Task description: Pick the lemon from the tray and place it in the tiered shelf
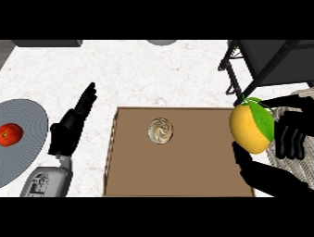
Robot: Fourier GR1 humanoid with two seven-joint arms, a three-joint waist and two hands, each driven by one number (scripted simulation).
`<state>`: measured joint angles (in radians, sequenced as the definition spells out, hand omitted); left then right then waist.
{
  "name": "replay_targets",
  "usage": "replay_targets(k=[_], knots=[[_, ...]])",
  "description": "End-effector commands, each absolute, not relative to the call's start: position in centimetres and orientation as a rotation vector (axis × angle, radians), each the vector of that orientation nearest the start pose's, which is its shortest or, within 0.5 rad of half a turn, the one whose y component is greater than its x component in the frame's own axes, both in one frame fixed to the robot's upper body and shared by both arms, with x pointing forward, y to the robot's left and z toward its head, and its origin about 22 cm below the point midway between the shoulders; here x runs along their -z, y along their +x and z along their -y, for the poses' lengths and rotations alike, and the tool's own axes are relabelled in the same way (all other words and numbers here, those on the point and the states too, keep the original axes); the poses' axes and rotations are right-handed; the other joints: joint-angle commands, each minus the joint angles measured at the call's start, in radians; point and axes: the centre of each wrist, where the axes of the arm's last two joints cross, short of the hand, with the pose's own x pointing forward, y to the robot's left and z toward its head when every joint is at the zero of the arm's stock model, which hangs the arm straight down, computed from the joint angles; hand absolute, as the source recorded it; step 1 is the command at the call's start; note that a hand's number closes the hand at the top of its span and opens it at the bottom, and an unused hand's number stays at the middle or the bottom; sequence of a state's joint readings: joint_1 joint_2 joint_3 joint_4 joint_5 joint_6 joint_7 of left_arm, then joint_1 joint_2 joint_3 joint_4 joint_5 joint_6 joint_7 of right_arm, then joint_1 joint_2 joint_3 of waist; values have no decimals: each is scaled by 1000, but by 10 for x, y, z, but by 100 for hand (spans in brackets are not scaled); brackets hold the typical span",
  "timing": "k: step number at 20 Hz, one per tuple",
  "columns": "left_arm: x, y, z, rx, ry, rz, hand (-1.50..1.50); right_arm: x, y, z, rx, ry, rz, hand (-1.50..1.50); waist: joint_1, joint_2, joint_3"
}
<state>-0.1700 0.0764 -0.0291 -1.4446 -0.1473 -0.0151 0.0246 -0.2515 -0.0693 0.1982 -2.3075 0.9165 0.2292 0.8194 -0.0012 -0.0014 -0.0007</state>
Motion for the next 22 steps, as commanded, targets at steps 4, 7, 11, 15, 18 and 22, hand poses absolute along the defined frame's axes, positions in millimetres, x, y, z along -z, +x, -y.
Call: replay_targets(k=[4,7,11,15,18,22], knots=[[-31,280,-226,268,95,1582,0,-266,208,189,-305,-1100,1639,150,10,-1,0],[-9,281,-215,245,111,1579,0,-279,213,212,-290,-1107,1659,150,1,0,0],[-15,280,-213,257,96,1562,0,-297,241,203,-253,-1116,1668,150,6,0,0],[-36,289,-232,278,109,1571,0,-294,265,223,-203,-1192,1650,150,6,1,1],[-8,279,-218,255,94,1574,0,-304,271,235,-173,-1231,1685,150,5,1,0],[-16,272,-217,256,85,1568,0,-305,295,253,-192,-1253,1689,150,9,1,1]])
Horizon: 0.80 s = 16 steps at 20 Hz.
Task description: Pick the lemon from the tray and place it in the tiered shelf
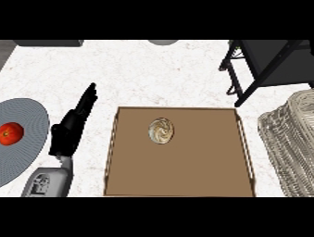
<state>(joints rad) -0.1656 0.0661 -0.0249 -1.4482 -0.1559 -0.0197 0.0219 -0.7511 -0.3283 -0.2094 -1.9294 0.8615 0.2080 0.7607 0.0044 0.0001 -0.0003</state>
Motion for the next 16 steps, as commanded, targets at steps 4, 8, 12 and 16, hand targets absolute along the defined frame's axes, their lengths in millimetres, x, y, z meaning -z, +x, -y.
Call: replay_targets(k=[4,8,12,16], knots=[[-17,282,-216,257,93,1578,0,-291,305,257,-260,-1351,1691,150,1,0,0],[-9,271,-219,247,102,1562,0,-285,332,254,-261,-1357,1695,150,5,0,0],[-15,279,-218,266,119,1583,0,-276,355,275,-274,-1448,1659,150,5,2,0],[-21,282,-238,264,116,1569,0,-263,367,290,-385,-1483,1752,150,6,2,0]])
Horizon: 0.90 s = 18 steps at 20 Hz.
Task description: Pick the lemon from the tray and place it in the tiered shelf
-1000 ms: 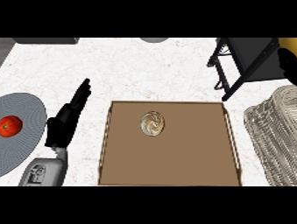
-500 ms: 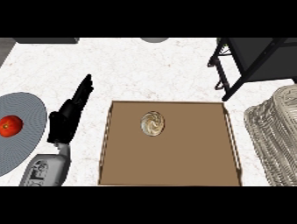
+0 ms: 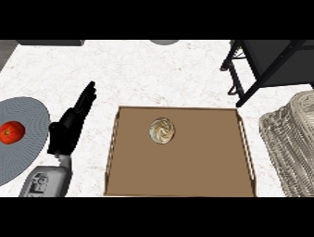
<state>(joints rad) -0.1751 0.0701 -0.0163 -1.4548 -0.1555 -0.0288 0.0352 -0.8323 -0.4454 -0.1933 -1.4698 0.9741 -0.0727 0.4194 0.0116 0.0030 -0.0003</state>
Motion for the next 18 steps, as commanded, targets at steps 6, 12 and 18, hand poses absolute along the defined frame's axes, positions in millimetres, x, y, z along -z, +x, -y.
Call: replay_targets(k=[6,12,18], knots=[[-22,289,-208,278,86,1579,0,-254,394,279,-43,-1228,1842,150,8,3,3],[-22,287,-215,257,100,1575,0,-243,417,299,-50,-1186,1886,150,2,0,0],[-19,294,-221,259,108,1586,0,-209,421,325,-37,-1176,1880,150,-2,0,1]])
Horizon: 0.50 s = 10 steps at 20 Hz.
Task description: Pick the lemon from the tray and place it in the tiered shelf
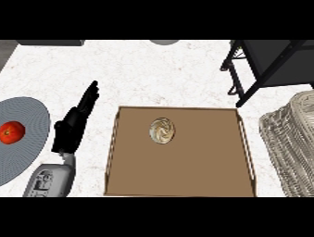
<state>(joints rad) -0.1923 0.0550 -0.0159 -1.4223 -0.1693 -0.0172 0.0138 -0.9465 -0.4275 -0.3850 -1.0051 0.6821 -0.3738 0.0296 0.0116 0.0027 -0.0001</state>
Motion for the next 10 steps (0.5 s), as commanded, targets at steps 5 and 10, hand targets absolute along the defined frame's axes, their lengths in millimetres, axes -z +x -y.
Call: replay_targets(k=[5,10], knots=[[-22,284,-209,274,95,1580,0,-210,421,356,-49,-1493,1595,-150,2,0,0],[-34,293,-229,273,97,1592,0,-221,423,373,2,-1476,1550,-150,0,0,0]])
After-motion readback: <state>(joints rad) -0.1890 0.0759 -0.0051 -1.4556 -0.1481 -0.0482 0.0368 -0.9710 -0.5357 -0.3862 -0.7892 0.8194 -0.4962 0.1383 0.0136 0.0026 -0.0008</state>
